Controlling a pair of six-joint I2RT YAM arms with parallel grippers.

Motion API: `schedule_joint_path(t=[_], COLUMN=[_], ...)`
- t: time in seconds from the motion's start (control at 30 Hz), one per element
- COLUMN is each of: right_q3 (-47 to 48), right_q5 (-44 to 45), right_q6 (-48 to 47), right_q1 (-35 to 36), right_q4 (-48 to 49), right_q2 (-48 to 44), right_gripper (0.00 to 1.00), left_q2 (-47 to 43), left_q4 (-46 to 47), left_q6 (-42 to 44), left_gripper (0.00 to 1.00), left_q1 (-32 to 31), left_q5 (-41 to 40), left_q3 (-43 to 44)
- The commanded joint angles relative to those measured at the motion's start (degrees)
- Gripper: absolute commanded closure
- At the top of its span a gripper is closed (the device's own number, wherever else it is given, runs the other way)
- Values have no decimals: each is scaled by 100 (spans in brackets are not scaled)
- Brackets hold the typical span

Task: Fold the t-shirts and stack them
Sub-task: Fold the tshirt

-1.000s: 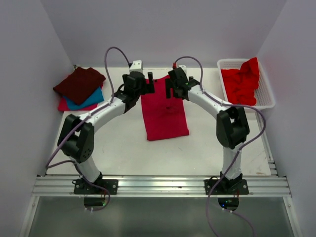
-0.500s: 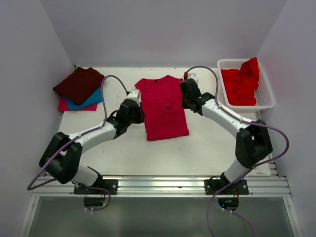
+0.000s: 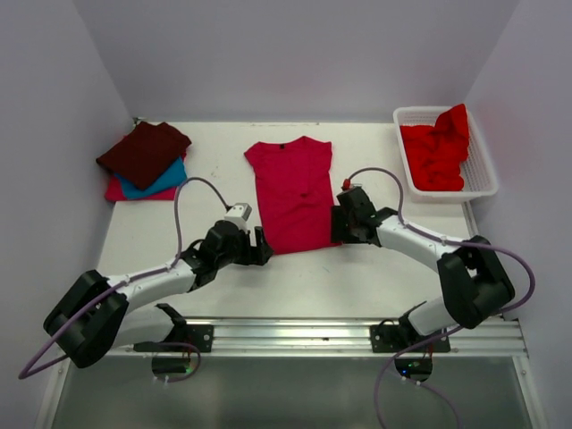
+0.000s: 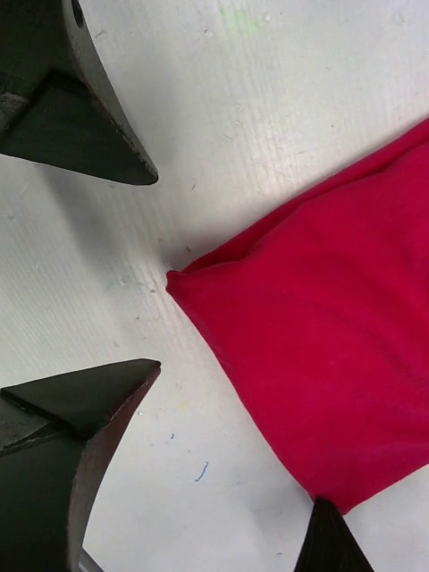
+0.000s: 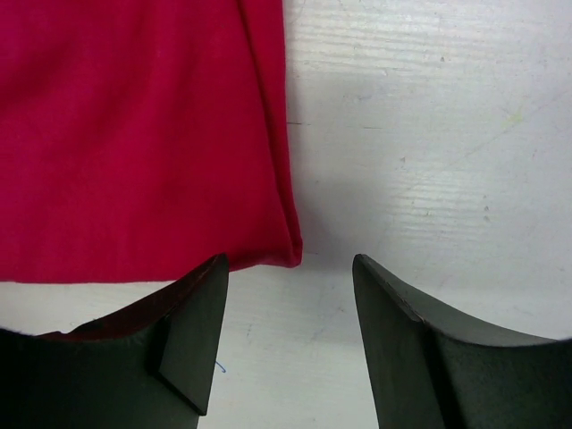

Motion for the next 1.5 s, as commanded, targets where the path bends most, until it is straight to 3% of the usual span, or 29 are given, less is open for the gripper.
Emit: schedule_joint_path(t=[0.0,0.43,0.73,0.83,0.9,1.0,1.03,1.1,1.33,1.47], right_q3=[-199,-534,-604,-587,-569,-569,-569,-595,-797,-955], right_q5=[-252,-455,-543,-613,-622,-622,-622,-587,-718,-754], right_q6=[141,317,414,423,423,414,396,379,352,352], right_q1=[15,6,6,6,6,6,6,6,24,129], right_q4=[418,1007,1306,1333,1324,1236,1175,1078,700,366], right_q2=[-172,303,602,637,594,453,401,286,-574,-1118], right_gripper=[38,43,52,62,71,88,92,98,100,100], left_q2=[23,1710,2792,3091,3249,3303,3285,3145,2162,1081], left_q4=[671,3782,4151,4337,4416,4425,4364,4197,2854,1791], left_q6=[-202,-834,-1019,-1107,-1142,-1133,-1125,-1107,-887,-817], left_gripper=[17,17,24,30,39,63,82,100,100,100], left_q1=[14,462,532,532,524,524,524,524,524,523], left_q5=[172,1499,1622,1719,1780,1816,1816,1755,1544,1447], left_q3=[-289,-1186,-879,-817,-782,-755,-755,-747,-755,-703])
